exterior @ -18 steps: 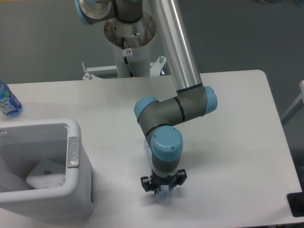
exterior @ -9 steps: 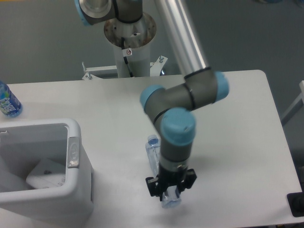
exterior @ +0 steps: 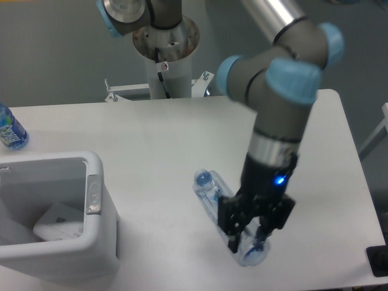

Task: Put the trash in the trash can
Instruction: 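Lift the bottle off the table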

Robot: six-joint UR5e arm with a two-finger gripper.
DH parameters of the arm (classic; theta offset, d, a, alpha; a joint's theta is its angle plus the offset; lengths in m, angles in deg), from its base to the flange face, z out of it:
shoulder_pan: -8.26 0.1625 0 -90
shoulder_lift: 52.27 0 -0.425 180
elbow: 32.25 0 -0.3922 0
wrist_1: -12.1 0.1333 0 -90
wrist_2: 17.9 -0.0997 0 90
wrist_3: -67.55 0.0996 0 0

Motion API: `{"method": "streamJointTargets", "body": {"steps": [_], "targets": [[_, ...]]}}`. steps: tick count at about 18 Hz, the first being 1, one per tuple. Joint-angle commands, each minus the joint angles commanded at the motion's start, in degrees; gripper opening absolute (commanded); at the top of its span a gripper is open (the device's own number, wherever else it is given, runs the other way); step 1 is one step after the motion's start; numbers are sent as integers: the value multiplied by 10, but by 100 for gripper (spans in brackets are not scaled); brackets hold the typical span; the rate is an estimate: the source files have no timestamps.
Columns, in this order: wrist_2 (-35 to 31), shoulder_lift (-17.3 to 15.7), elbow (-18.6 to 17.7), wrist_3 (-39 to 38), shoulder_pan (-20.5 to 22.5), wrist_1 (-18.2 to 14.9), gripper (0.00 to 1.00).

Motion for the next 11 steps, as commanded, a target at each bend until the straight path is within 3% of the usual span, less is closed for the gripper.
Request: {"method": "streamJointTargets", "body": {"steps": [5, 11], "targets": [[19, -19, 14, -11, -10, 8, 56], [19, -31, 13, -18, -55, 12, 56]]}}
